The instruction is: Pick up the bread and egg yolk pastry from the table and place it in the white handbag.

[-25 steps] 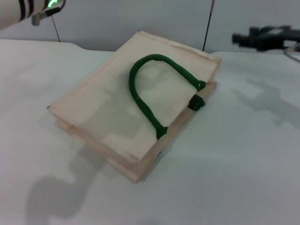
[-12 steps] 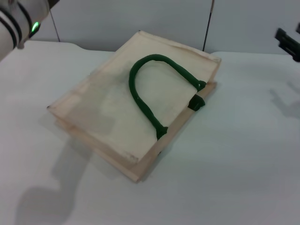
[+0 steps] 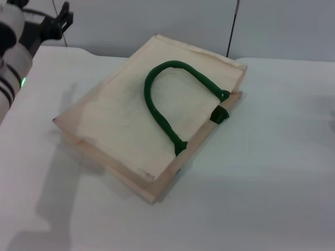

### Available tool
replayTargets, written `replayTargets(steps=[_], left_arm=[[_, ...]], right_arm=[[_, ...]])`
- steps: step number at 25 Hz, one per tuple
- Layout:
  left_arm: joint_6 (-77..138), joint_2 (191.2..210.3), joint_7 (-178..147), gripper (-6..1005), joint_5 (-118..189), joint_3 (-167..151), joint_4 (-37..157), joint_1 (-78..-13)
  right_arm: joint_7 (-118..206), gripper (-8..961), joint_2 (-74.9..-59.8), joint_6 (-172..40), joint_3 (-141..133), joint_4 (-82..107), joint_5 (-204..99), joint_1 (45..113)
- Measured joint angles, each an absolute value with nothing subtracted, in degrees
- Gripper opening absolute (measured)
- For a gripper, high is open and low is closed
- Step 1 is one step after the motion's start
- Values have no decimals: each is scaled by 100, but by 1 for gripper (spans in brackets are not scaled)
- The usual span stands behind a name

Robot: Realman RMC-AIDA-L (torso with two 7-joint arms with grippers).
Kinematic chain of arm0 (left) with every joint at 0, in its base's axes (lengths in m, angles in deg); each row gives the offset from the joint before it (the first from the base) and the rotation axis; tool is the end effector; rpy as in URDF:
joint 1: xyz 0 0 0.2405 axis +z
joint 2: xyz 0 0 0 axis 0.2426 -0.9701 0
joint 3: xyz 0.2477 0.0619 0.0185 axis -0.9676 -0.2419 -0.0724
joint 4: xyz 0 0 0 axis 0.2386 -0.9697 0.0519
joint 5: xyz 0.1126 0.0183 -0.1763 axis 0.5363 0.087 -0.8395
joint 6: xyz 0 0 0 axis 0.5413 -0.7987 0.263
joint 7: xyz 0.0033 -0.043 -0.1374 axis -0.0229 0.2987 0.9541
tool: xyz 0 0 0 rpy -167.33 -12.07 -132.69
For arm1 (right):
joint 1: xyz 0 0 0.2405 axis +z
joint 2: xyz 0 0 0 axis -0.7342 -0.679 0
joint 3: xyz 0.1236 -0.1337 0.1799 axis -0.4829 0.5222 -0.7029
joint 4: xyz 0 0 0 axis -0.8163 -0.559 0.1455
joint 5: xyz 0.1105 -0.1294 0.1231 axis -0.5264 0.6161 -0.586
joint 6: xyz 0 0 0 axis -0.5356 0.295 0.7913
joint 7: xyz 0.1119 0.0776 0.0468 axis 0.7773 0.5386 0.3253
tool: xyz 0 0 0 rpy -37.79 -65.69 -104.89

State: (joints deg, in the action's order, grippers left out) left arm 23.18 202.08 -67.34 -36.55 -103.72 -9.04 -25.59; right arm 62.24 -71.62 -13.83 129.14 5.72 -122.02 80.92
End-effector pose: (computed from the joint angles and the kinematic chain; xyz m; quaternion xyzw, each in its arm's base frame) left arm -0.2321 0.3895 0.0555 -0.6992 -0.1938 -0.1835 0.6632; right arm 0.3446 0.3681 0.0142 -0.7156 0.2634 0.2584 0.5931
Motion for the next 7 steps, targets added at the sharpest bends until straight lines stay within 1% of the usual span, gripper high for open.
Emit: replayTargets(steps=[7], left_arm=[[1596, 20202, -6517, 856, -3619, -10873, -492, -2409]], right_arm=[[5239, 679, -7153, -1370, 12165, 1033, -12207, 7786]])
